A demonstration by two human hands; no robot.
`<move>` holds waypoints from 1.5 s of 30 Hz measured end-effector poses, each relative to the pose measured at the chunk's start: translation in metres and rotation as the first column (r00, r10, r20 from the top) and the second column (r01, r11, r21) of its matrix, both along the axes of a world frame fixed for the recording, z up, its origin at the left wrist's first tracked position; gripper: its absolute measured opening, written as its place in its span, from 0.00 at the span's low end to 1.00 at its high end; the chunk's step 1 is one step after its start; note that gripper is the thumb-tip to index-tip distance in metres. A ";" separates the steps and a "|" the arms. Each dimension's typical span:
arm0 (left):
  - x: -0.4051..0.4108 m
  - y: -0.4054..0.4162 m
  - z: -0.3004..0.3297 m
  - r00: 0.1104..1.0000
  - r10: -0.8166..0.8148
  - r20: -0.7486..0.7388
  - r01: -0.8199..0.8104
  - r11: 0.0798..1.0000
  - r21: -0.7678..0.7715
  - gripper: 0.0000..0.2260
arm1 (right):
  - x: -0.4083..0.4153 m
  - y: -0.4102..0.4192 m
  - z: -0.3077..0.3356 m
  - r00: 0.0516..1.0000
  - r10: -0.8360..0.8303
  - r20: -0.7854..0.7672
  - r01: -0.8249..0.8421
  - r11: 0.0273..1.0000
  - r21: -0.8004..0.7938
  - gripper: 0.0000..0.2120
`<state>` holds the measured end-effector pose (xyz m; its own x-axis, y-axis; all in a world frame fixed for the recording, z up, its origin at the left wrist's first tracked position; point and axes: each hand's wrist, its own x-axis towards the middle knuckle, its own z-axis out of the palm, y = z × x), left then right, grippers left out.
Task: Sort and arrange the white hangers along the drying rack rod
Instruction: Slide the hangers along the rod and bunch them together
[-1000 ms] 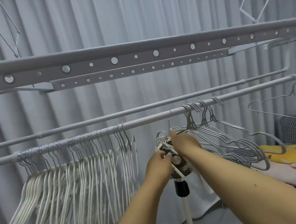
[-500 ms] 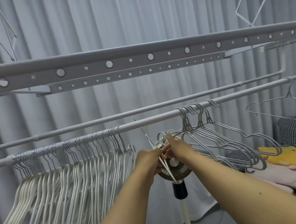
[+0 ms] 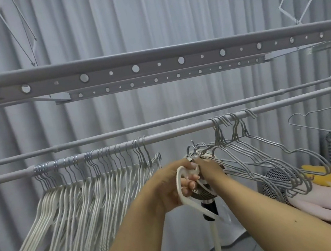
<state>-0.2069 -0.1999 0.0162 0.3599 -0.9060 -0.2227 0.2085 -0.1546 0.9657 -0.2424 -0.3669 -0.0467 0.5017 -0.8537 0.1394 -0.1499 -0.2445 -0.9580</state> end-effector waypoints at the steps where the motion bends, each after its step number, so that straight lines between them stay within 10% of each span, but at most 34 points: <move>1: 0.001 0.000 0.000 0.999 0.005 0.035 -0.004 1.000 -0.026 0.12 | 0.000 0.000 -0.001 0.998 -0.058 0.018 0.058 0.998 0.002 0.20; 4: 0.013 -0.002 -0.006 0.948 0.236 0.214 -0.206 0.967 -0.152 0.17 | -0.003 -0.005 -0.007 0.958 -0.266 0.106 0.255 0.961 0.107 0.20; 7: 0.033 -0.004 -0.020 0.643 0.533 0.550 -0.483 0.839 -0.248 0.10 | -0.008 -0.011 -0.017 0.896 -0.432 0.105 0.399 0.885 0.240 0.22; 9: 0.045 -0.004 -0.031 0.415 0.536 0.735 -0.539 0.796 -0.276 0.07 | -0.011 -0.011 -0.020 0.879 -0.468 0.093 0.434 0.865 0.250 0.21; 12: 0.056 -0.006 -0.042 0.307 0.399 0.864 -0.552 0.814 -0.180 0.06 | -0.022 -0.006 -0.020 0.819 -0.566 0.089 0.524 0.803 0.284 0.24; 25: 0.060 -0.008 -0.049 0.302 0.156 0.940 -0.584 0.810 0.053 0.10 | -0.016 0.003 -0.014 0.706 -0.694 0.140 0.680 0.720 0.141 0.26; 34: 0.054 0.000 -0.050 0.281 0.224 0.933 -0.546 0.837 -0.037 0.13 | 0.032 0.017 0.022 0.932 -0.315 0.180 0.336 0.936 -0.106 0.10; 45: 0.062 0.006 -0.055 0.314 0.234 0.920 -0.545 0.838 -0.027 0.18 | 0.085 0.026 0.028 0.993 0.068 0.092 -0.067 0.998 -0.021 0.19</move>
